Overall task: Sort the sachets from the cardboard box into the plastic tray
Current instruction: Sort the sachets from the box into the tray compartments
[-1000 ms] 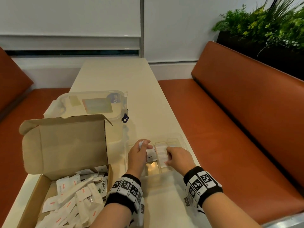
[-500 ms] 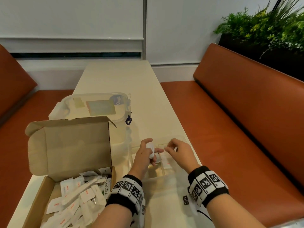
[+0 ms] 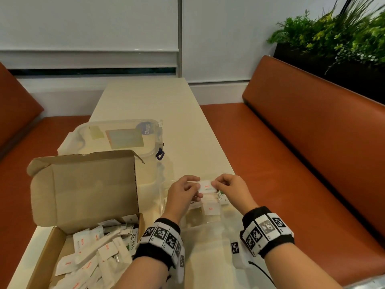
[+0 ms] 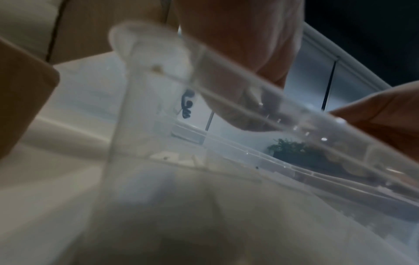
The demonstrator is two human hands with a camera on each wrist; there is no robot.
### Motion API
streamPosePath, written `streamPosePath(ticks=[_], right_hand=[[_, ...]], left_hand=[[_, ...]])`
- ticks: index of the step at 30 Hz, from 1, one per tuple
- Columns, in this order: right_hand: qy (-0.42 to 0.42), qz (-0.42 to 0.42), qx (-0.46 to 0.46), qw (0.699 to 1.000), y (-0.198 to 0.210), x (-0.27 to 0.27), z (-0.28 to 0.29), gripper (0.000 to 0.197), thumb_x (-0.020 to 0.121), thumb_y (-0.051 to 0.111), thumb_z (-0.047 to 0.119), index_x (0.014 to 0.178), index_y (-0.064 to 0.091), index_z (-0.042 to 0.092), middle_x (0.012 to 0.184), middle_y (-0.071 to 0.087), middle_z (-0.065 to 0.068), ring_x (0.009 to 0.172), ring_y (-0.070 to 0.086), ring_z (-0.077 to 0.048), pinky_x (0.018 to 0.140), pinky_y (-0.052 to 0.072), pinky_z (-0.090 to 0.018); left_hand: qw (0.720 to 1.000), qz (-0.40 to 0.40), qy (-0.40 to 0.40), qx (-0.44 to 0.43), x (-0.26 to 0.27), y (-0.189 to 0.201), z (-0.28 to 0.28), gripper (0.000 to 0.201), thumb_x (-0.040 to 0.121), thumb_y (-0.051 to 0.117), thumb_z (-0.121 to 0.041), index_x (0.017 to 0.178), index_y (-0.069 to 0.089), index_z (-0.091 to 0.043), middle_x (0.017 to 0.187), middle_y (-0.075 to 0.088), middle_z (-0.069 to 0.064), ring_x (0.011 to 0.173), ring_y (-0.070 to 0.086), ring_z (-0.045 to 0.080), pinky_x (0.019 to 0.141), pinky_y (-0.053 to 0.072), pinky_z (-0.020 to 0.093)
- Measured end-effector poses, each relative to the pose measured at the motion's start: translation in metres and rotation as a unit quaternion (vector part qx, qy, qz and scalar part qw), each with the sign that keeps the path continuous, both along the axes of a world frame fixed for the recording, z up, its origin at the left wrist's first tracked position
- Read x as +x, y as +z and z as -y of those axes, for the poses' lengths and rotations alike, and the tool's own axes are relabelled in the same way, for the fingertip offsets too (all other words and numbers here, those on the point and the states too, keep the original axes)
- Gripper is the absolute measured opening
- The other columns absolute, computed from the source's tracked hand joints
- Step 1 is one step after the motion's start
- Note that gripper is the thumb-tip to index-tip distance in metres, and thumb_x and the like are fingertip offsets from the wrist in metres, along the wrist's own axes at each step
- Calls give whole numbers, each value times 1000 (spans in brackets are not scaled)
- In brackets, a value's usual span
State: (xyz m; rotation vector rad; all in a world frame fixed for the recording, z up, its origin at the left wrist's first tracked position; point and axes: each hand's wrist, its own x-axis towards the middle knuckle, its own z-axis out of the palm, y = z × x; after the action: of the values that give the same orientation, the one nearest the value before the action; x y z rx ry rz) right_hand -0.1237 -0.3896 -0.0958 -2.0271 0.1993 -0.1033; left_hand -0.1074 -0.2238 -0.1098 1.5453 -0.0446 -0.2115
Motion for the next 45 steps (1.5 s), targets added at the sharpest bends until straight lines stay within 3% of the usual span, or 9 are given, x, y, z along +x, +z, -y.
streamPosePath(ticks=[5, 8, 12, 17, 20, 26, 31, 37, 45], right_hand=[[36, -37, 31, 998, -3, -1, 3, 13, 80, 73, 15, 81, 61, 11, 69, 62, -2, 57, 50, -7, 51, 39, -12], [63, -58, 47, 995, -4, 0, 1, 22, 77, 77, 13, 90, 60, 12, 65, 62, 1, 53, 54, -3, 52, 42, -12], [59, -36, 39, 997, -7, 1, 3, 16, 76, 78, 14, 77, 62, 14, 58, 58, 7, 48, 49, 1, 51, 38, -10], [70, -34, 36, 996, -7, 1, 4, 18, 76, 78, 21, 78, 62, 14, 65, 59, 9, 58, 52, -3, 54, 42, -11], [68, -20, 47, 996, -7, 1, 4, 22, 74, 79, 29, 82, 64, 15, 74, 62, 6, 66, 55, -6, 62, 44, -16], [62, -11, 54, 997, -5, 2, 3, 12, 78, 76, 21, 82, 69, 11, 77, 71, -1, 68, 63, -4, 65, 48, -15], [79, -44, -9, 996, -3, 2, 1, 10, 78, 77, 17, 81, 67, 16, 64, 62, 7, 50, 51, 7, 50, 39, -7], [47, 1, -26, 999, 11, 4, 1, 4, 83, 71, 15, 82, 69, 12, 66, 60, 6, 56, 49, 2, 54, 39, -6], [98, -17, -148, 984, 18, 5, -2, 9, 84, 69, 19, 90, 70, 12, 72, 58, 8, 64, 47, 0, 57, 38, -6]], left_hand=[[996, 51, 24, 63, 1, -1, 1, 18, 88, 60, -4, 98, 66, -18, 71, 68, -1, 67, 61, 11, 66, 52, 21], [997, 57, 16, 56, 2, 0, 3, 20, 86, 64, -4, 98, 66, -19, 72, 68, -1, 67, 61, 11, 67, 51, 17], [997, 67, 7, 48, 4, 4, 8, 26, 81, 71, -8, 101, 65, -23, 82, 69, 0, 75, 62, 10, 73, 49, 18], [993, 75, -10, 95, 7, 4, 11, 19, 79, 73, -9, 90, 68, -24, 79, 64, -6, 78, 60, 9, 72, 47, 15], [992, 75, -17, 100, 6, 5, 12, 19, 78, 75, -10, 89, 68, -23, 78, 63, -5, 77, 59, 10, 75, 50, 23], [992, 82, -15, 93, 5, 5, 13, 13, 81, 70, -7, 90, 67, -17, 83, 65, -1, 79, 60, 13, 75, 51, 25], [996, 67, 21, 51, 6, 2, 11, 20, 85, 63, 2, 92, 64, -16, 89, 64, 11, 75, 61, 20, 69, 55, 27], [992, 28, -25, 124, 6, -4, 5, 14, 83, 69, -9, 92, 65, -20, 86, 68, 8, 76, 59, 18, 75, 50, 33], [987, 44, -21, 150, 6, 0, 4, 8, 81, 72, -14, 87, 68, -17, 81, 70, 5, 73, 60, 14, 68, 46, 22]])
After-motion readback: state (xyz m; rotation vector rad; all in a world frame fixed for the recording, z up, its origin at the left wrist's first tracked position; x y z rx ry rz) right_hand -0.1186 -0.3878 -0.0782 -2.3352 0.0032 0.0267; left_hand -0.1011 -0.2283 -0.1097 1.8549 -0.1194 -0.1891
